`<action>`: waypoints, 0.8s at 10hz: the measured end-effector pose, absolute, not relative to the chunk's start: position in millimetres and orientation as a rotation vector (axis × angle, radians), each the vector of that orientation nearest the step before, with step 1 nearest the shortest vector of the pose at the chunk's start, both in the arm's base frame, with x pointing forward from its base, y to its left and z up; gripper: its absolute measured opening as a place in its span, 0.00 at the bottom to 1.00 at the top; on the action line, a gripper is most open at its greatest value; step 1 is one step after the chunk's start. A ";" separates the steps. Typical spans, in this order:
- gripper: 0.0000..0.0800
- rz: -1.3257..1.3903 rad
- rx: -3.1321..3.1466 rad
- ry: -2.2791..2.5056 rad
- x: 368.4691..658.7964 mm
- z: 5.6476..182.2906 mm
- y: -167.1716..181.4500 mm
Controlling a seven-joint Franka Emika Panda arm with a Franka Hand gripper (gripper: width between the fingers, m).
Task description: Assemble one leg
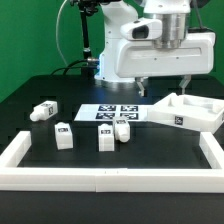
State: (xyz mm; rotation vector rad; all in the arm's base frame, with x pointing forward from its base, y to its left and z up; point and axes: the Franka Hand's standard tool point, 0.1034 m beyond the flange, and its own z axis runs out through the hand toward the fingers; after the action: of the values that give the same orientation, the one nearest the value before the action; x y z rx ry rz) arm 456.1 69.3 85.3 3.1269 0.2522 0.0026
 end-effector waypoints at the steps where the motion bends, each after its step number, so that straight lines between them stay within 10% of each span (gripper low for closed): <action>1: 0.81 0.002 3.125 0.249 457.5 85.0 66.8; 8: 0.81 -0.194 3.107 -0.327 390.8 48.2 71.5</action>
Offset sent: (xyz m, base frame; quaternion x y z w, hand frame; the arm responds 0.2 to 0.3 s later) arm -0.0155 -0.0405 -0.0176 -0.0582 -0.0005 0.1514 0.9868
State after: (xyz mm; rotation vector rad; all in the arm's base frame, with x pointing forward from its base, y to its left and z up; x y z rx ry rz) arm 390.8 71.5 48.2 3.1069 -0.3270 -0.1940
